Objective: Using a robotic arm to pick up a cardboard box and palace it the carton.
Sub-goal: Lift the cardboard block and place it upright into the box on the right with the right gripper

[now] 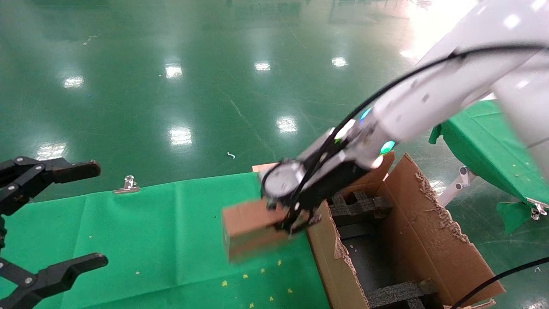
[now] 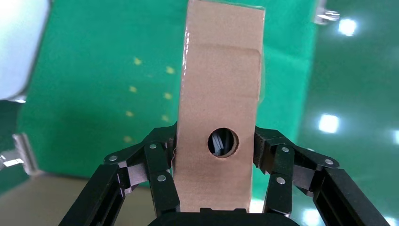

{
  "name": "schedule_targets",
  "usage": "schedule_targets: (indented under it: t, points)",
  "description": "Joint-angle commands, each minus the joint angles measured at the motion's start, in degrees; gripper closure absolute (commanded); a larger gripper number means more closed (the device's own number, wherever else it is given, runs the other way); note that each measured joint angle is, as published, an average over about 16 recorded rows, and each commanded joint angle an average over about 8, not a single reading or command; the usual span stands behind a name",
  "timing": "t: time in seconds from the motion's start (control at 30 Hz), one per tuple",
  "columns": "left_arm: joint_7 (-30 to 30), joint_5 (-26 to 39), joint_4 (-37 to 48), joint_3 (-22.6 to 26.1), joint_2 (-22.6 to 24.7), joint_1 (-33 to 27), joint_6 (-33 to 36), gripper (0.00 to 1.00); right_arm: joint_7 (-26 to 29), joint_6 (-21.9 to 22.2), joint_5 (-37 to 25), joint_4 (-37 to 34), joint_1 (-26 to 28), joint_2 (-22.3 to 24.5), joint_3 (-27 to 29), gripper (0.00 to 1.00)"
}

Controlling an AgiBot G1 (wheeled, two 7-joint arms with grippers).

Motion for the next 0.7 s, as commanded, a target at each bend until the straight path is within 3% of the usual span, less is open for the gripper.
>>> schedule_targets:
  t: [0.03,0.43,0.7]
  points:
    - [0.0,0.0,0.0,0.0,0.0,0.0,0.0,0.0,-0.99,-0.23,1.01,-1.44,2.8,0.43,-0.83,1.0]
    - [0.0,0.0,0.0,0.0,0.0,0.0,0.0,0.0,-8.0,-0.3,9.47,-10.14,17.73,1.19,-10.04,1.0]
    - [0.0,0.0,0.0,0.01,0.0,0.0,0.0,0.0,-12.48,-0.25,13.69,-15.9,22.96,0.52,-15.85,1.0]
